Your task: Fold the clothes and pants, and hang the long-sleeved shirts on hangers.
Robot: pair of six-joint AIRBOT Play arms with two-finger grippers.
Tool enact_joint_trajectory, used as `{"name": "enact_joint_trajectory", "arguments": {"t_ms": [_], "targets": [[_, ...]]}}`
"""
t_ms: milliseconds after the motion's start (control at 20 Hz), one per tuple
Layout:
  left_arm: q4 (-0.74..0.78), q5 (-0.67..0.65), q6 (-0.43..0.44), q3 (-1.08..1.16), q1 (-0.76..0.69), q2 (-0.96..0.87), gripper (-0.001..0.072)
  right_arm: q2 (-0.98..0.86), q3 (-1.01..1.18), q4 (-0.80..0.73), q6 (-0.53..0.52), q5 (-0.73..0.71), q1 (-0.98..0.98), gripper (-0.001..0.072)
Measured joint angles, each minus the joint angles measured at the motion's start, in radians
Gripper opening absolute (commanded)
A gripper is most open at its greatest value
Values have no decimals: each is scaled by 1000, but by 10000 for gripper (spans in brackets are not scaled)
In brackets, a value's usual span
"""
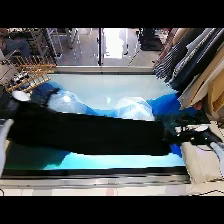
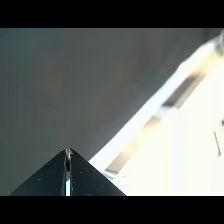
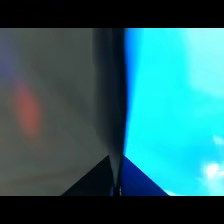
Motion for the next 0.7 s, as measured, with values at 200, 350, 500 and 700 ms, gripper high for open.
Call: {"name": "enact_joint_trajectory", "arguments": {"t_ms": [200,350,500,700], "targets": [[-2,25,-10,-14,-204,-97,12,191,143,-295,185,55,3,9],[-3,68,-24,-17,-323,-174,12,307,249,-383,272,135,37,9],[-2,100,-45,-18,-371,-219,12,370,302,-373,369,181,184,9],[0,78,-85,-17,-294,-176,12,326,324,-354,534,64,553,9]]}}
